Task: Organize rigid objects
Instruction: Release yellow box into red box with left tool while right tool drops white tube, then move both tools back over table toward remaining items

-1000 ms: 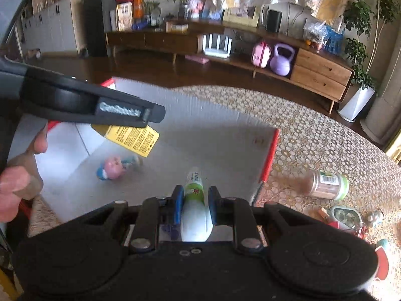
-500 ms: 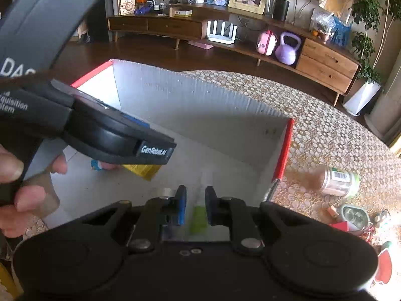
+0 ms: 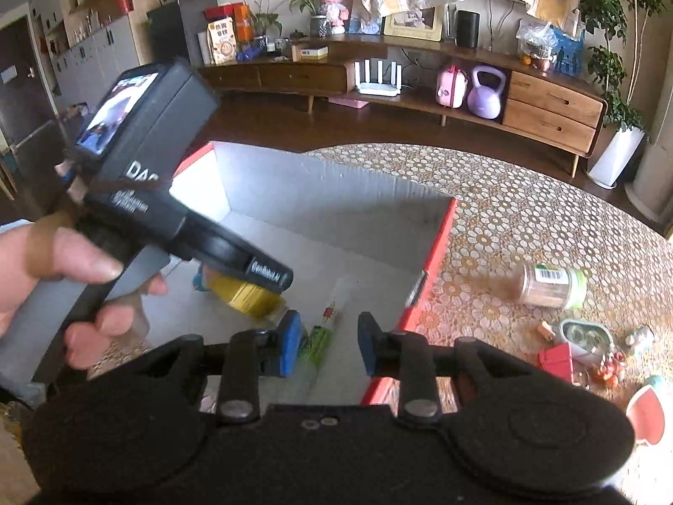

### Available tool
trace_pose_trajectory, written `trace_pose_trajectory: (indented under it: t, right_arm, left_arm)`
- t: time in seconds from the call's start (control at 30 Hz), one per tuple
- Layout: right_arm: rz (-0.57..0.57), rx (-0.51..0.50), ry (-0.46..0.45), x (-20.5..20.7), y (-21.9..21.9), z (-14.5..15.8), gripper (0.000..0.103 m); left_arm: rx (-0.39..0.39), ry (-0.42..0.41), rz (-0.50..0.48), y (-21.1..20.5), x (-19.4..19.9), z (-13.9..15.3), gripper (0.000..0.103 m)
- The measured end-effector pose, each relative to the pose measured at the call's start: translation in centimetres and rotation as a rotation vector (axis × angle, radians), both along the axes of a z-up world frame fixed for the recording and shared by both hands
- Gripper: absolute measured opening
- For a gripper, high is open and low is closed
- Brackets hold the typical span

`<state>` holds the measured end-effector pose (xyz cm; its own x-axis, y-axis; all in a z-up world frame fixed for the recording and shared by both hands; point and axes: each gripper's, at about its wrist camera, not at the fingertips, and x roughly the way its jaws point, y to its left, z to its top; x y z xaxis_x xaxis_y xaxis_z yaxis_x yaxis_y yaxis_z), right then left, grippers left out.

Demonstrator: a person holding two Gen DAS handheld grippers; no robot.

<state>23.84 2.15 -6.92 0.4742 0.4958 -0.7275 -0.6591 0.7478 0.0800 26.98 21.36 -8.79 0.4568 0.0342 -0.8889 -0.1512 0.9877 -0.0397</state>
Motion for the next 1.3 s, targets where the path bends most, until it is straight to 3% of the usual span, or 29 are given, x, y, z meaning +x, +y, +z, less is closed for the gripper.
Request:
trace_pose_trajectory:
  t: [0.6, 1.13, 1.23, 1.27, 1.3]
  right_arm:
    - [-0.030, 0.078, -0.001, -5.8, -7.3, 2.2, 0.046]
    - [-0.121, 0.124, -0.049, -9.3, -15.7, 3.1, 0.066]
    - [-0.151, 0.131, -0.058, -9.5, -17.5, 2.7, 0.073]
    - [-0.161, 0.131, -0.060, -9.5, -18.0, 2.7, 0.074]
    - [-0.172, 0.133, -0.060, -9.5, -18.7, 2.6, 0.076]
  left_arm:
    - [0.067, -0.153, -0.004, -3.3, -5.3, 4.7, 0.029]
    - [0.072, -0.314, -0.111, -11.4, -11.6, 8.3, 0.030]
    - [0.042, -0.329, -0.134, -13.2, -12.1, 8.4, 0.030]
    - [0.033, -0.331, -0.140, -13.7, -12.1, 8.3, 0.033]
    - [0.028, -0.333, -0.147, -14.3, -12.1, 8.3, 0.042]
